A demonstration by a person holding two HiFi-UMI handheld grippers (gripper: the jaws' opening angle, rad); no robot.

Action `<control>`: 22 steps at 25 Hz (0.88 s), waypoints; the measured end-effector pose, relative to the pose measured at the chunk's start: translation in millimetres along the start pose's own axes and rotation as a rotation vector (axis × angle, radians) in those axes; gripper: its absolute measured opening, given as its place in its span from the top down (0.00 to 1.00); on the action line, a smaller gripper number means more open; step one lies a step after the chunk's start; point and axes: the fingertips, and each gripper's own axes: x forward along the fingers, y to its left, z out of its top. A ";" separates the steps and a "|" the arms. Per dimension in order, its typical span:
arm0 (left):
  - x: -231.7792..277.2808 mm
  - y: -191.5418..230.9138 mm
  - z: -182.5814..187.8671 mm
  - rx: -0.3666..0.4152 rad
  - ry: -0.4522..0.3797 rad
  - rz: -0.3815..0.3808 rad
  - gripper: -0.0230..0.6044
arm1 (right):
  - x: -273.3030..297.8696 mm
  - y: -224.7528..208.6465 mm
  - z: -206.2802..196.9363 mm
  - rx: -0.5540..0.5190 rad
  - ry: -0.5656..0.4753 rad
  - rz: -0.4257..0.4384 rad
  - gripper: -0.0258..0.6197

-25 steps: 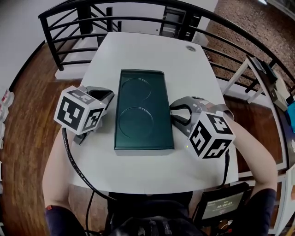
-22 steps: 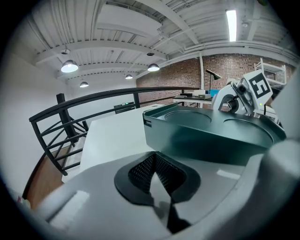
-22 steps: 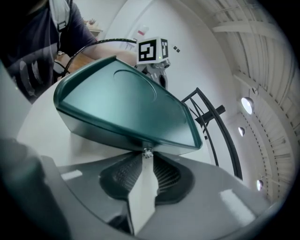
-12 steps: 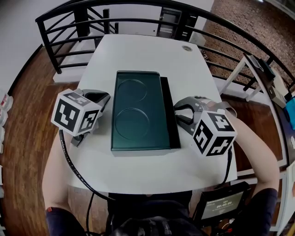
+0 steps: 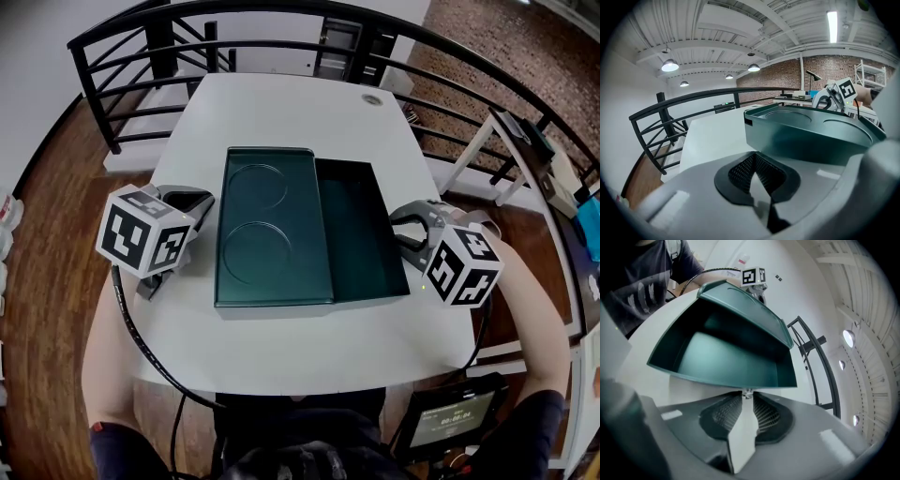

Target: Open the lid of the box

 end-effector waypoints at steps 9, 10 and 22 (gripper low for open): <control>-1.5 3.9 -1.1 0.003 0.003 -0.001 0.94 | -1.6 -4.1 -9.0 0.048 -0.023 -0.014 0.84; -1.6 3.8 -0.5 0.004 0.004 -0.002 0.94 | -2.2 -4.3 -8.8 0.042 -0.022 -0.027 0.84; -3.6 3.6 -12.3 -0.015 0.024 0.011 0.94 | -13.2 -30.7 -52.3 0.133 0.021 -0.238 0.81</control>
